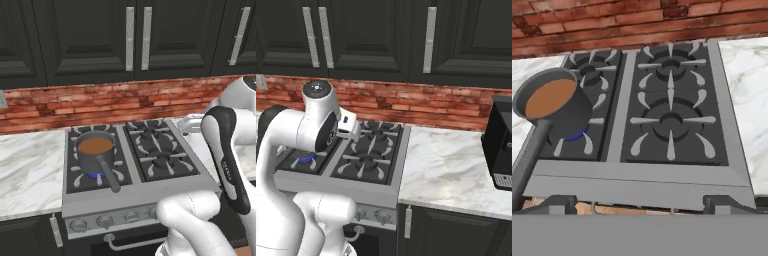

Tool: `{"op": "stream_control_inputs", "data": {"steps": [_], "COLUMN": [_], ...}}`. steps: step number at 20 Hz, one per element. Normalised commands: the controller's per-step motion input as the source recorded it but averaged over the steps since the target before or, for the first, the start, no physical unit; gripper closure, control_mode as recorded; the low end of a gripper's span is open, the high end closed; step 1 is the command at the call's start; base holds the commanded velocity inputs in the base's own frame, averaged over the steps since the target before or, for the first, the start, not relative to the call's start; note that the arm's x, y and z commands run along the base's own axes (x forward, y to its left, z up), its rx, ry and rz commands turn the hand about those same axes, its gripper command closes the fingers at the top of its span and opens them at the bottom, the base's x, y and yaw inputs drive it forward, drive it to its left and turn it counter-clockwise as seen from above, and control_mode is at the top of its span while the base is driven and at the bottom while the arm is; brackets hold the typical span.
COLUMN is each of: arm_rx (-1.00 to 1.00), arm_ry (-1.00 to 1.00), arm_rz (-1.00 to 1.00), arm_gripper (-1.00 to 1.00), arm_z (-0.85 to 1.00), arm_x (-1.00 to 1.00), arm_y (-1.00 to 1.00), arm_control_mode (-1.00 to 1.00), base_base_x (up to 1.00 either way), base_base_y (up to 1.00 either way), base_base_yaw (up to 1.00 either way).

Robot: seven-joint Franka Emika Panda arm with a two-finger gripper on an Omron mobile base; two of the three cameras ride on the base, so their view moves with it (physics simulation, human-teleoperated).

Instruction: Pick up the sugar cube(s) and place them in the saucepan with hot chocolate.

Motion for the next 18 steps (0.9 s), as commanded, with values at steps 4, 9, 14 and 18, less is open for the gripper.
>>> {"op": "stream_control_inputs", "data": {"steps": [4,9,14,18], "arm_rx": [0.0,-0.02,-0.03,-0.05], "arm_ry": [0.0,0.0,-0.03,-0.01], "arm_rz": [-0.08,-0.04,0.01,0.01], "arm_gripper": [-1.0,-1.0,-1.0,-1.0], "arm_z": [-0.07,-0.18,0.09,0.23], "arm_x": [-0.47,-0.41,-0.24,-0.02], "arm_y": [-0.79,-0.43,0.08,0.06], "arm_control_mode": [-1.0,-1.0,-1.0,-1.0], "base_base_x": [0.0,0.0,0.0,0.0], "base_base_y": [0.0,0.0,0.0,0.0], "base_base_yaw": [0.0,0.0,0.0,0.0]}}
